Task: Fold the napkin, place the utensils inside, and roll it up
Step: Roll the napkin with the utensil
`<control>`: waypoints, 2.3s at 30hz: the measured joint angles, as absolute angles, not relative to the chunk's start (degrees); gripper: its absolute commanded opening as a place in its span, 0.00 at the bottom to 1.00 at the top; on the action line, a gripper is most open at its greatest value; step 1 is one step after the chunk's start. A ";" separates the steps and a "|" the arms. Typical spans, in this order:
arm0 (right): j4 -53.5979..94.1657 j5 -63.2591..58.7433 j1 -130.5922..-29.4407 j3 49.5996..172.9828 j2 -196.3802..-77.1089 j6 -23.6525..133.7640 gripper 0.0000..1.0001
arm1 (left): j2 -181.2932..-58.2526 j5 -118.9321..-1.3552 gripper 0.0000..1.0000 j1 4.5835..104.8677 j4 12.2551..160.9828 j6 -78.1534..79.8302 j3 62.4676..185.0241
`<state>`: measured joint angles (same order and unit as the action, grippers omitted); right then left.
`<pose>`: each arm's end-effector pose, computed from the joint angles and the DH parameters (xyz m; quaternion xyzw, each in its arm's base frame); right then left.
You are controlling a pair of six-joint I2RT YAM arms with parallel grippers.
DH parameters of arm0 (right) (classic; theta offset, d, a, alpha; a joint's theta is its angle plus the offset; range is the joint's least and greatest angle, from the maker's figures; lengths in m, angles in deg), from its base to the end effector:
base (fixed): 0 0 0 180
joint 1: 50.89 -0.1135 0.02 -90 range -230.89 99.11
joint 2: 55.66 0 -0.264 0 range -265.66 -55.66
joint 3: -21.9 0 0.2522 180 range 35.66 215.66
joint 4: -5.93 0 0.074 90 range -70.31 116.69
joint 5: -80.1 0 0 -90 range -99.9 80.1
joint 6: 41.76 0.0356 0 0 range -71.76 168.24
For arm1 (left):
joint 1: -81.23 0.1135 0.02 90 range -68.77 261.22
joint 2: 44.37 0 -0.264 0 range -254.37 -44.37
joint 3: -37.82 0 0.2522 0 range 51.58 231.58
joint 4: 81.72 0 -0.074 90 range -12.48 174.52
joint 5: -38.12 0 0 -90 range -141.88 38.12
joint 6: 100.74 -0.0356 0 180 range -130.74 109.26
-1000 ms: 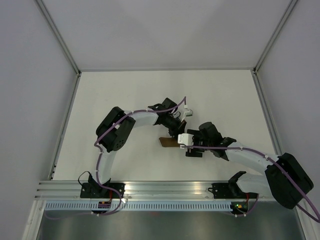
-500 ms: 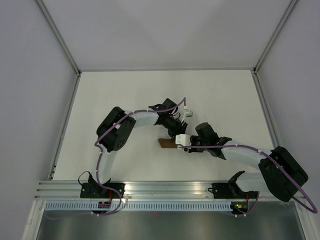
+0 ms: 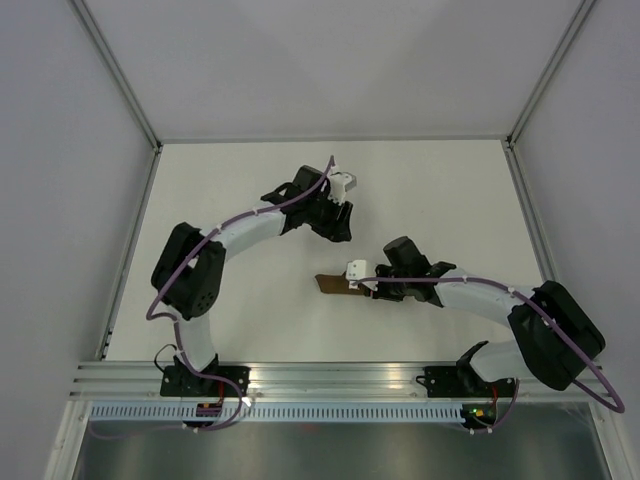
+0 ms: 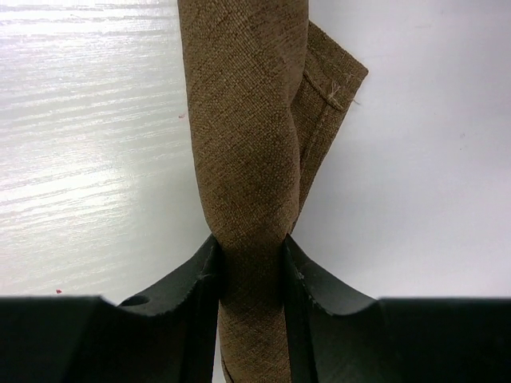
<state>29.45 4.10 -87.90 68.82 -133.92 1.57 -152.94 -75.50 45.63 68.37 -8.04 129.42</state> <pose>0.1898 0.1539 0.1520 -0.6586 0.6804 0.0905 0.3083 0.3317 -0.2550 0.2123 0.3299 0.8518 -0.2978 0.2774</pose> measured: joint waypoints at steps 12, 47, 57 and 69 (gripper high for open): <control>35.37 6.22 -86.29 78.42 -142.51 9.70 0.15 | -131.08 -44.99 0.57 47.14 70.21 9.09 112.59; 37.16 18.31 -84.39 101.35 -164.26 36.54 0.15 | -137.55 -21.21 0.64 30.46 99.52 55.02 88.85; 36.70 20.12 -83.99 102.27 -165.44 40.62 0.15 | -139.13 -18.19 0.61 30.07 96.98 60.39 90.76; 36.53 21.78 -83.49 102.86 -166.29 42.66 0.15 | -142.30 -15.87 0.58 30.18 96.15 62.36 93.86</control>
